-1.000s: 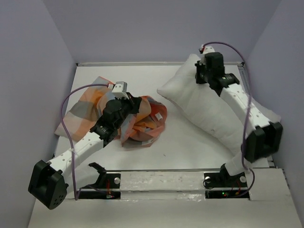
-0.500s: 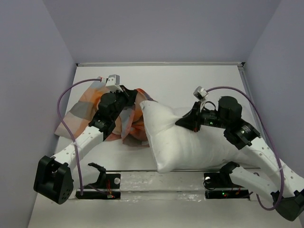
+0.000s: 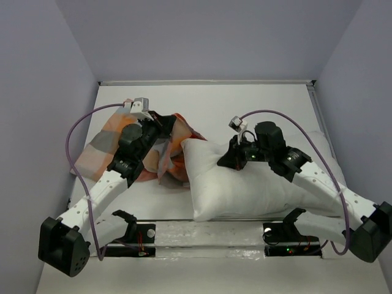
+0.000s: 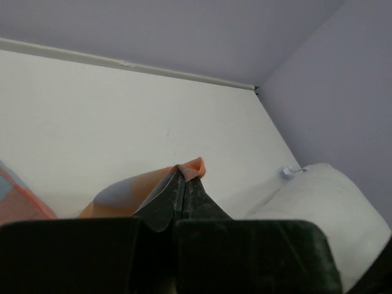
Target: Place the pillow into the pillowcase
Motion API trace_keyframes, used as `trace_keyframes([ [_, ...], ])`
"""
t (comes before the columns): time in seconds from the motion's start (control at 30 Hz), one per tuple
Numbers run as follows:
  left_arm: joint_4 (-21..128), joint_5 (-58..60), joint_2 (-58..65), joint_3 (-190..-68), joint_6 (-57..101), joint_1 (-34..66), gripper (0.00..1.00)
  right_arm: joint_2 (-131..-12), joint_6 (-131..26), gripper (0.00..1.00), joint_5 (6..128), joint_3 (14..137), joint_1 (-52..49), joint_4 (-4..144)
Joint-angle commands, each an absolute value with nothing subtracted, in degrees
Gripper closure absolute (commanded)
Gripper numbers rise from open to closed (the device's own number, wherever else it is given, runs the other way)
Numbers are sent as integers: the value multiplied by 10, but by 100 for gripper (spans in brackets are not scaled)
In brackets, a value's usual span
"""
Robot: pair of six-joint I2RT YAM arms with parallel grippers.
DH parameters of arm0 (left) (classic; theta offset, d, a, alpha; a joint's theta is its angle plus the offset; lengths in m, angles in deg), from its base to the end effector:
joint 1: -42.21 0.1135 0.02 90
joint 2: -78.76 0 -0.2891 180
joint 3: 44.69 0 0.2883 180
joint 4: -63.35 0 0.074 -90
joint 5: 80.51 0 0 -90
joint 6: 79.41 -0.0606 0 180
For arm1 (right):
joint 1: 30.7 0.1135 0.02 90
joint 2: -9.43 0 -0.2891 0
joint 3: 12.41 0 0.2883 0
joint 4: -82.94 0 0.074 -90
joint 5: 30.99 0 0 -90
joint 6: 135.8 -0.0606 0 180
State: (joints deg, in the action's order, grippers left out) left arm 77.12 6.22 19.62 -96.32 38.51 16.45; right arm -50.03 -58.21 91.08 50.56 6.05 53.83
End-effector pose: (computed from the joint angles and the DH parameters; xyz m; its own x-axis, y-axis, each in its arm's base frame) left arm 0.2608 -0.1297 0.3387 -0.1403 -0.4514 -0.8812 0.4745 0.7505 -0.4600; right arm 0.2002 0.1897 0.3260 -0.5295 -0.1681 -0.8315 -0.7955 0.4389 0.4179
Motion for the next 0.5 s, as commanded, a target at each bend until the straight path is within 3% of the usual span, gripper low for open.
trace_keyframes([
  [0.0, 771, 46, 260, -965, 372, 167, 100, -554, -570, 100, 870, 566, 83, 572],
  [0.3, 711, -32, 271, -987, 367, 143, 100, -621, -631, 100, 781, 645, 110, 689],
  [0.47, 637, -26, 299, -1017, 346, 128, 100, -647, -601, 100, 624, 669, 122, 729],
])
